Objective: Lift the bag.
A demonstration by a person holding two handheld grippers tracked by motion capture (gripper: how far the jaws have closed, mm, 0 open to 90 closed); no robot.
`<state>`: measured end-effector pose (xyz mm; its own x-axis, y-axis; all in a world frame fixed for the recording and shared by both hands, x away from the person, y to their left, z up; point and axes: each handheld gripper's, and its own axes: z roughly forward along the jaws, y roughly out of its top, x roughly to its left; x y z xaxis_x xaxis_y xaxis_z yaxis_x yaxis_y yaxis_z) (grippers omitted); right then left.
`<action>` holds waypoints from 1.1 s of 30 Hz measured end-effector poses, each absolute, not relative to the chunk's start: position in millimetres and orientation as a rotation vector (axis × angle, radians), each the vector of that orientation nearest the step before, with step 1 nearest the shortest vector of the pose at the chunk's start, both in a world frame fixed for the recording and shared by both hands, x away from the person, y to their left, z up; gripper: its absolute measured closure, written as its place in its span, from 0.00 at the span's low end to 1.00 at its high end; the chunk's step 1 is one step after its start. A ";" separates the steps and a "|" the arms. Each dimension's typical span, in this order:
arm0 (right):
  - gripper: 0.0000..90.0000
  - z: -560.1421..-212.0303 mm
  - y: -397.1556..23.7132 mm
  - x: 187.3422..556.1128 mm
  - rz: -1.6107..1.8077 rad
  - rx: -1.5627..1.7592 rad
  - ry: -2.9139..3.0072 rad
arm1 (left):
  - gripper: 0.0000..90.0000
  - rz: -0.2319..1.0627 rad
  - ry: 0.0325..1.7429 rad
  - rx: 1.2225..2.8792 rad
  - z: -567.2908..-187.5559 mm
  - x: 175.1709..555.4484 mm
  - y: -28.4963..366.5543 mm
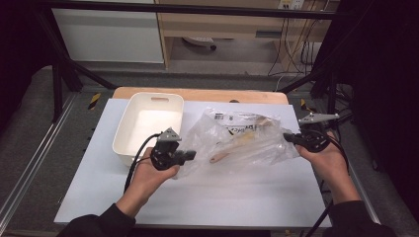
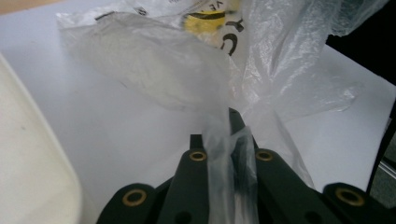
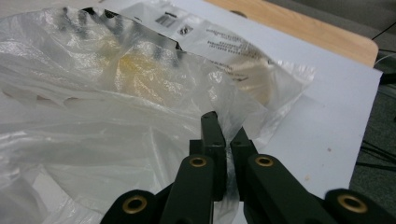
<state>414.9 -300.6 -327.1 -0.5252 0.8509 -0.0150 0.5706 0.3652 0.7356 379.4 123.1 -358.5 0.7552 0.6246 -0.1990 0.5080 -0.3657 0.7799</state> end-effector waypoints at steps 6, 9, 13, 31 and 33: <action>1.00 -349.3 -301.2 397.4 0.966 1.262 2.250 | 1.00 0.146 0.831 2.069 -385.4 358.0 119.6; 1.00 -362.4 -302.0 387.6 0.972 1.277 2.251 | 1.00 0.133 0.833 2.086 -399.2 350.1 121.4; 1.00 -380.4 -303.1 373.7 0.969 1.303 2.253 | 1.00 0.102 0.838 2.092 -412.5 344.2 127.4; 0.98 -437.1 -290.4 338.9 0.914 1.332 2.330 | 0.86 0.177 0.891 2.135 -448.2 334.5 144.9; 0.85 -437.0 -290.6 338.0 0.954 1.338 2.311 | 0.74 0.219 0.896 2.120 -444.8 332.3 147.5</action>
<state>338.0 -290.6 -437.0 -0.5186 0.8526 0.0647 0.6500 0.3440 0.6776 332.3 147.5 -444.8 0.7335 0.6651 -0.1402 0.5251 -0.4233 0.7383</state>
